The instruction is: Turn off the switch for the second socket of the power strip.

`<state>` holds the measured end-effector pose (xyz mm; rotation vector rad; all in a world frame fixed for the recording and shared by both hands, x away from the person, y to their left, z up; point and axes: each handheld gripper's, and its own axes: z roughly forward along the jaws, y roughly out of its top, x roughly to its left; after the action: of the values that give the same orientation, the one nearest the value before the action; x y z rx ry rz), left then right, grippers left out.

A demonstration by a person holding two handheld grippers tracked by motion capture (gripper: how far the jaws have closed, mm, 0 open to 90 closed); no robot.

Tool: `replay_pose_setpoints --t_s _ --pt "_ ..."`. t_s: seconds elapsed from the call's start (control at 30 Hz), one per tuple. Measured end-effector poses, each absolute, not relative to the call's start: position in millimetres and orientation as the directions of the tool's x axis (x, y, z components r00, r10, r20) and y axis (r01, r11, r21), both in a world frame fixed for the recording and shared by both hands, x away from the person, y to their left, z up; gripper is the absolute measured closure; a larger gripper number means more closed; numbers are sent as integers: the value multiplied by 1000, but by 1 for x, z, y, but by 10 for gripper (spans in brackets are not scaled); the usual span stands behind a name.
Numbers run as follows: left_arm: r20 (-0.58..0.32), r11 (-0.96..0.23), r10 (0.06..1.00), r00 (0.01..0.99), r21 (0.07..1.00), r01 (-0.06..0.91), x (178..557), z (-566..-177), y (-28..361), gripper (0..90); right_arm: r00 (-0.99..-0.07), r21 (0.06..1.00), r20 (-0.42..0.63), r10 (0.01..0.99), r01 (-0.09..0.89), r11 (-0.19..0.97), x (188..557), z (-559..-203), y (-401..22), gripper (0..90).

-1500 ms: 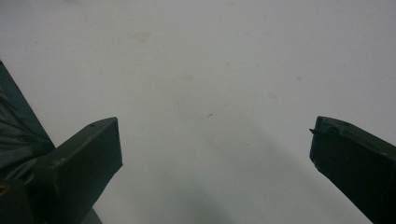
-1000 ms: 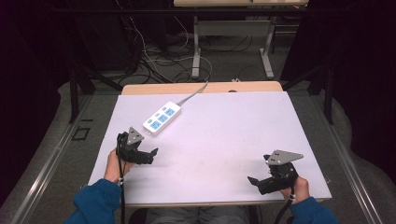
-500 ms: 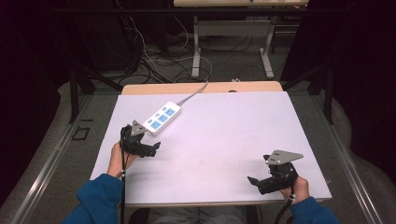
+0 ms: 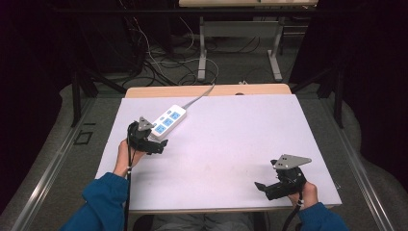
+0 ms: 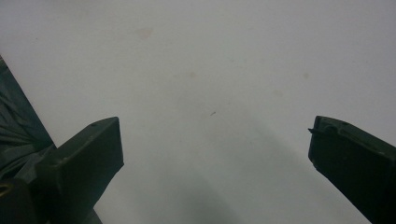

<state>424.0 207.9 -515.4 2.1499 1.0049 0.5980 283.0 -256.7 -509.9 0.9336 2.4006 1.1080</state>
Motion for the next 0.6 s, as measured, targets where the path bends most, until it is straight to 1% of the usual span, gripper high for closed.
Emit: replay_pose_setpoints --t_s 0.17,0.37,0.43,0.53,0.57,0.6 --pt "119 -473 799 589 730 494 433 -515 207 1 -724 770 -27 689 425 477 282 -510 -256 26" --pt "121 -451 823 555 735 507 445 -519 207 1 -725 764 -28 688 428 482 281 -509 -256 26" --pt "105 -435 831 547 735 520 449 -520 206 1 -724 773 -30 689 420 475 282 -510 -256 26" --pt "104 -435 832 545 731 525 453 -520 207 1 -729 775 -36 684 412 480 283 -510 -257 26" --pt "91 -426 835 542 730 534 455 -520 207 1 -728 771 -26 685 421 477 282 -510 -257 26" --pt "102 -428 838 537 734 528 457 -521 207 1 -730 766 -24 683 426 482 282 -510 -257 26"
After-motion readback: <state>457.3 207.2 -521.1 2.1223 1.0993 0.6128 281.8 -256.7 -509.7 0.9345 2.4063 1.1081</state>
